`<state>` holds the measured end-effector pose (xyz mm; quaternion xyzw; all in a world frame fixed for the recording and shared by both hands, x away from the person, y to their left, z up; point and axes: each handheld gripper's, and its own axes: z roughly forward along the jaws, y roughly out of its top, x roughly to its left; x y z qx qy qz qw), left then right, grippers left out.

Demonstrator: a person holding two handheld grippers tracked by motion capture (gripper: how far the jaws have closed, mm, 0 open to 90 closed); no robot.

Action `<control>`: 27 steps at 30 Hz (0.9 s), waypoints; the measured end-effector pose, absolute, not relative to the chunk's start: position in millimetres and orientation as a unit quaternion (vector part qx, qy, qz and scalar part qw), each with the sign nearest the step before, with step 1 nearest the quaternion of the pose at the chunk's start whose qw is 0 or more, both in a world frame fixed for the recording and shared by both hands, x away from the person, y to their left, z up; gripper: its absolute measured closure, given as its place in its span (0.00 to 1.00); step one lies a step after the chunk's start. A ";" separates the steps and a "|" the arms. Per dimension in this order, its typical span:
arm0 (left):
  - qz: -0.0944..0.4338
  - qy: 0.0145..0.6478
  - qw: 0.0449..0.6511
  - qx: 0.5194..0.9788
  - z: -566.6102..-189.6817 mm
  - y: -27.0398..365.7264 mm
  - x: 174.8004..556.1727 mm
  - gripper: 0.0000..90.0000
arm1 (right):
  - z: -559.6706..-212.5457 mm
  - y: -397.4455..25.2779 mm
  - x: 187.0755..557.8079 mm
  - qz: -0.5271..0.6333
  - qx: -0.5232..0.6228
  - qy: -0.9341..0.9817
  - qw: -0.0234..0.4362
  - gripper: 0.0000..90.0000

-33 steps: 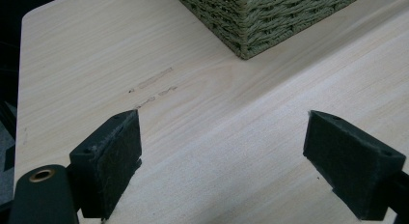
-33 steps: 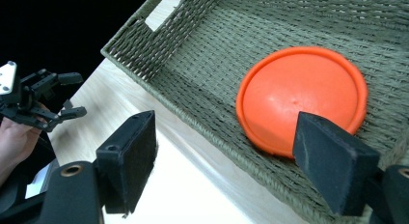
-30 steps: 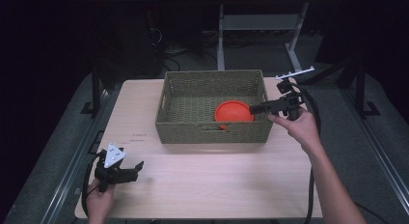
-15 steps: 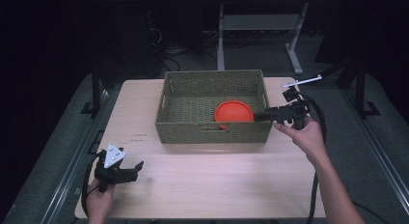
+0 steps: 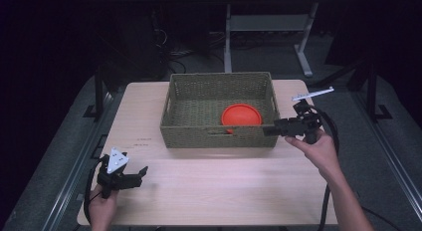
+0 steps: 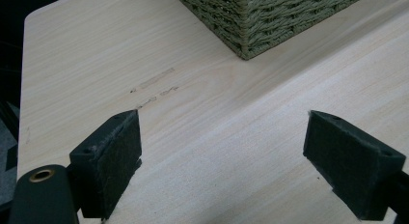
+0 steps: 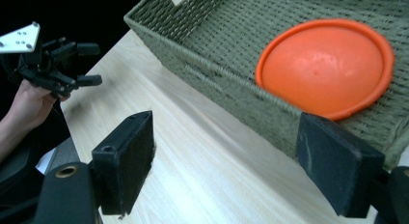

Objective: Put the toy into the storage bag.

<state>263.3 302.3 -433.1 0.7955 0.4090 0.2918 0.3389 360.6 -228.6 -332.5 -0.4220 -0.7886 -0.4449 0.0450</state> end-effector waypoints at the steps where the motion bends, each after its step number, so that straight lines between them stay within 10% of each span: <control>1: 0.292 0.409 0.339 0.796 -433.2 302.2 263.3 0.14 | -333.8 -229.0 359.0 -0.446 -0.421 -0.788 0.044 0.23; 27: 0.292 0.410 0.340 0.794 -433.5 301.1 262.7 0.14 | -357.6 -234.1 324.3 -0.439 -0.407 -0.800 0.029 0.16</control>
